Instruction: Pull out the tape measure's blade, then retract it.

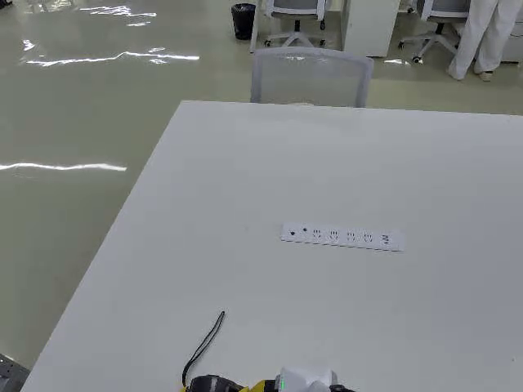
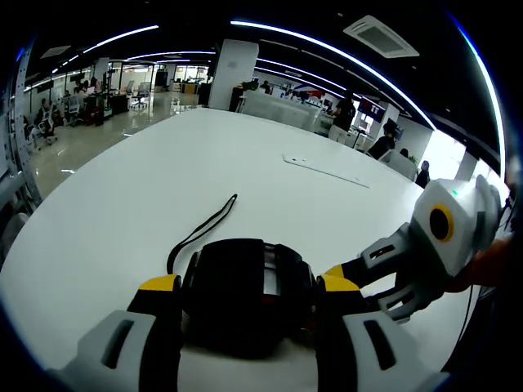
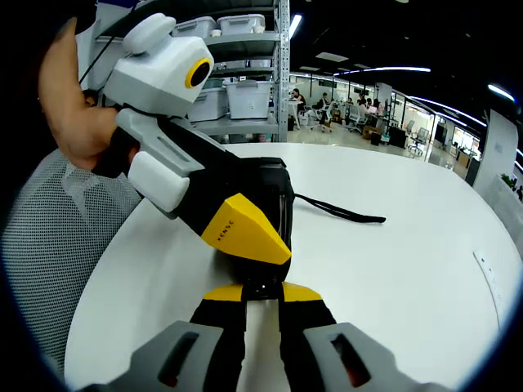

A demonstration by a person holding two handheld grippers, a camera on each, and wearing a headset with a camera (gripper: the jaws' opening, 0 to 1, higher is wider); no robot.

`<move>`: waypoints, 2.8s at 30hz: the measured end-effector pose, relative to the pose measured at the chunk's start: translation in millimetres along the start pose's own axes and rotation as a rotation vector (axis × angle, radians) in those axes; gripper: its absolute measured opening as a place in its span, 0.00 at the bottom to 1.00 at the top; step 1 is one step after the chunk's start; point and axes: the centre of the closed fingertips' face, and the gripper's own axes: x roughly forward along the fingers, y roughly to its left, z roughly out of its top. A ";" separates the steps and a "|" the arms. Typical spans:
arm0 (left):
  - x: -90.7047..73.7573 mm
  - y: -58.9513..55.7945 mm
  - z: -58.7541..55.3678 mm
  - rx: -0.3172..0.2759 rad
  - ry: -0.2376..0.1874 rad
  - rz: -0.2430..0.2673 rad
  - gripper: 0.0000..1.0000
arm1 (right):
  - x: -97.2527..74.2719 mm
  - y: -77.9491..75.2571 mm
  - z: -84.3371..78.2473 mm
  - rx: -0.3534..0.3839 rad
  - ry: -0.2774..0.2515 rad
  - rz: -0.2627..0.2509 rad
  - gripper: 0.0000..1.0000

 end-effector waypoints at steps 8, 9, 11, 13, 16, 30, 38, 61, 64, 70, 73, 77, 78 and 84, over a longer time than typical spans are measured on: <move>-0.5 -2.9 -0.8 0.032 0.002 -0.007 0.64 | 1.5 0.2 -3.4 0.000 0.019 -0.010 0.14; -0.9 -3.9 -0.8 0.039 0.006 -0.010 0.64 | 1.4 0.1 -4.0 0.003 0.022 -0.011 0.15; -0.6 -4.4 -0.6 0.043 0.002 -0.009 0.64 | 0.2 -0.1 -2.5 0.003 0.013 -0.013 0.15; 0.7 -3.4 -2.6 0.025 0.012 -0.012 0.64 | -1.4 -1.7 -1.3 0.012 0.005 -0.018 0.16; -0.3 -4.2 -1.6 0.023 0.014 -0.013 0.64 | -3.7 -4.1 0.0 0.020 0.001 -0.028 0.18; -3.9 -5.3 3.3 0.042 0.001 -0.025 0.63 | -15.4 -7.8 1.3 0.052 0.005 -0.066 0.26; -8.2 -2.2 13.9 0.082 -0.026 -0.037 0.62 | -27.2 -7.8 5.4 0.068 0.008 -0.095 0.33; -25.5 -25.7 17.3 0.314 0.013 -0.233 0.68 | -73.1 -4.5 5.3 0.171 0.017 -0.200 0.50; -28.5 -28.5 15.9 0.355 0.026 -0.264 0.70 | -80.2 -1.7 5.3 0.182 0.015 -0.217 0.51; -36.6 -30.6 14.0 0.422 0.046 -0.321 0.73 | -93.1 4.6 2.6 0.225 0.007 -0.253 0.56; -40.9 -27.4 13.4 0.434 0.055 -0.340 0.73 | -99.0 7.4 3.5 0.231 0.002 -0.271 0.58; -45.9 -19.8 13.7 0.427 0.063 -0.364 0.73 | -106.5 10.3 3.3 0.260 -0.003 -0.294 0.63; -47.1 -18.1 14.1 0.428 0.063 -0.366 0.73 | -107.9 11.1 2.9 0.260 -0.002 -0.298 0.63; -52.5 -5.9 19.7 0.419 0.057 -0.368 0.75 | -120.9 14.2 1.5 0.284 -0.021 -0.335 0.66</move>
